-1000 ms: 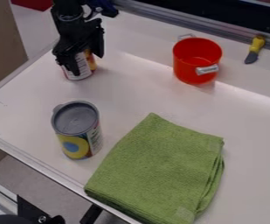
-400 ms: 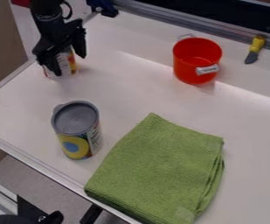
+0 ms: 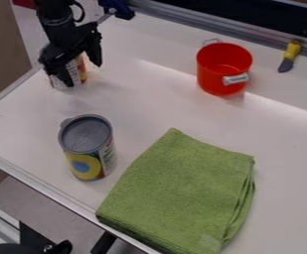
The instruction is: Move the robotic arm with a gripper to the right and then to the left
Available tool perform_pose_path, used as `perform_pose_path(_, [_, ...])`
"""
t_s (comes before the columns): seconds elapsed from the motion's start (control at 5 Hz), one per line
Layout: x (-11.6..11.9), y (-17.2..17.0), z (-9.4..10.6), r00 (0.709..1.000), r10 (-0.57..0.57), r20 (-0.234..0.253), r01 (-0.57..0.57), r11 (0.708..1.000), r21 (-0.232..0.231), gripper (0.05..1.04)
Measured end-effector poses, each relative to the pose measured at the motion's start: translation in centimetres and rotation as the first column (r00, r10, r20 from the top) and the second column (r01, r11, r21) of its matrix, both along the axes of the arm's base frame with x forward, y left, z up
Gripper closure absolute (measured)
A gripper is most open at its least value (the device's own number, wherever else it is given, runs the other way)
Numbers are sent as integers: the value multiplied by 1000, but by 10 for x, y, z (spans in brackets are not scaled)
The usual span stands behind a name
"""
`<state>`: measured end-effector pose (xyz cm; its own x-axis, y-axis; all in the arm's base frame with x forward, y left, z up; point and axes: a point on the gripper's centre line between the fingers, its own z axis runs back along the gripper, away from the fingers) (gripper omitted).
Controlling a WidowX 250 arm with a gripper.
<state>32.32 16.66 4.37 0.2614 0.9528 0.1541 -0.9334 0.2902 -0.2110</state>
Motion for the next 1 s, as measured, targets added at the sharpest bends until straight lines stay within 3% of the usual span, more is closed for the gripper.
perform_pose_path(0.2, [6, -32, 20, 998, -63, 20, 64, 998, -12, 85])
perform_pose_path(0.4, [2, -62, 21, 981, -195, 13, 195, 980, 41, 85])
perform_pose_path(0.6, [-7, -94, 24, 915, -402, -37, 403, 903, 151, 85])
perform_pose_path(0.8, [-16, -121, 28, 855, -516, -55, 515, 831, 209, 85])
perform_pose_path(1.0, [-22, -139, 32, 816, -575, -59, 575, 794, 199, 85])
